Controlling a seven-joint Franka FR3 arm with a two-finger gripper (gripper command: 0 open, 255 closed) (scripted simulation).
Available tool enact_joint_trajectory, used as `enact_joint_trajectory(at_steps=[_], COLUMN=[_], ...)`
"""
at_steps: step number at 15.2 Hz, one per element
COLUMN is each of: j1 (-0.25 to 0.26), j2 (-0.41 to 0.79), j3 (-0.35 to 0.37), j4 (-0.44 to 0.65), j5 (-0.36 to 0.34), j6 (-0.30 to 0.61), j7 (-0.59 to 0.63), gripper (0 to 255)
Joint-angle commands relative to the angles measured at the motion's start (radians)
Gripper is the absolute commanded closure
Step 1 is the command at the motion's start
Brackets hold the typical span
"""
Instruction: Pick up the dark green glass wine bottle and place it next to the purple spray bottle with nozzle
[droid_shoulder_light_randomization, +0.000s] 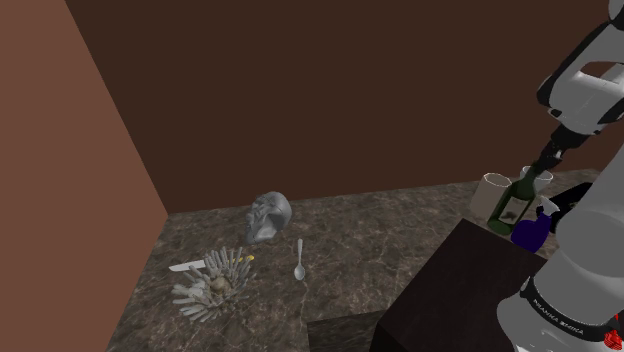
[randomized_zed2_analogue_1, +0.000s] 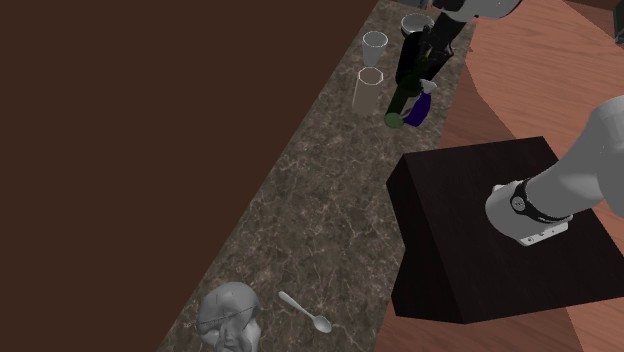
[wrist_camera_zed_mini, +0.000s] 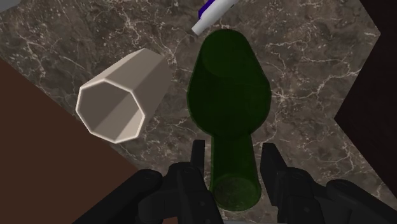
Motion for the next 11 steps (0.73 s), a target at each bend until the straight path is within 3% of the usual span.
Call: enact_joint_trajectory(at_steps=[1,9,11], j1=[-0.015,-0.088,-0.088], j2=[0.03,0.146,0.146], j3=[0.019,0.111,0.111], j4=[-0.001,0.007,0.006], j5=[0.046,0.214,0.214], j6=[0.014,0.063,0.063], j7=[-0.034,-0.16,-0.16], gripper=[255,255,255])
